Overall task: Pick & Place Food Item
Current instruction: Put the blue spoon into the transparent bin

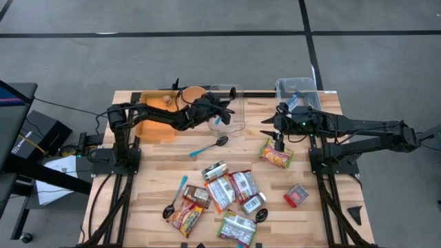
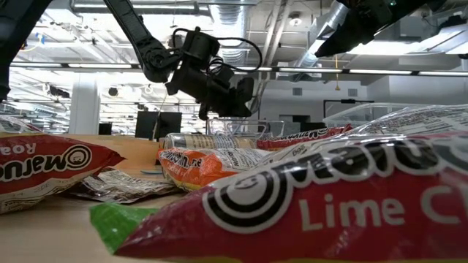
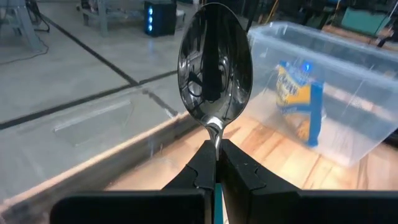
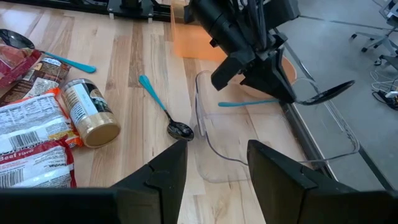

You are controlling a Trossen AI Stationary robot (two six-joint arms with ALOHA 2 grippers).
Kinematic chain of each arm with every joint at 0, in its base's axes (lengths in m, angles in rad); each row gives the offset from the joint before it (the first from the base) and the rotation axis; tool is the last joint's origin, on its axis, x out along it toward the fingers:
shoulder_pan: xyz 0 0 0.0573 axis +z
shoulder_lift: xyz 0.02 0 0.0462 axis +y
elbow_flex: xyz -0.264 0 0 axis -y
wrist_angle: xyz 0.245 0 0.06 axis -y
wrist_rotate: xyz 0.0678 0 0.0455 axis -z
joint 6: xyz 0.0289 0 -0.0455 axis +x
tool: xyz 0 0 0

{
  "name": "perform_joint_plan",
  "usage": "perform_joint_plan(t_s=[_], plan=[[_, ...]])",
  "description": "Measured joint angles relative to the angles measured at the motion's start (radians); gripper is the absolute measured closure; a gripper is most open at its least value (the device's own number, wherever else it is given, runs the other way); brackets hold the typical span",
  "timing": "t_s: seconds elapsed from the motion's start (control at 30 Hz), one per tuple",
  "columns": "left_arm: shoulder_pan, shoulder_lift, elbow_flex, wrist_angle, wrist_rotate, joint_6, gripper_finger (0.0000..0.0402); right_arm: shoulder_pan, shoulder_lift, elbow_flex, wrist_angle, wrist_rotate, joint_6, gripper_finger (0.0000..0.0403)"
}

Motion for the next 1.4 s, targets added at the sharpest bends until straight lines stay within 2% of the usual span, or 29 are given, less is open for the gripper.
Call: perform_joint_plan(t_s=[0.37, 1.4], plan=[[0.0, 0.081, 0.0, 0.065, 0.004, -0.005, 0.04, 0.0, 0.0, 0.0, 0.0, 0.0, 0.0, 0.0239], [-0.002, 0.082, 0.0, 0.067, 0.014, -0.005, 0.0395, 0.0, 0.0, 0.0, 0.0, 0.0, 0.0, 0.0239]])
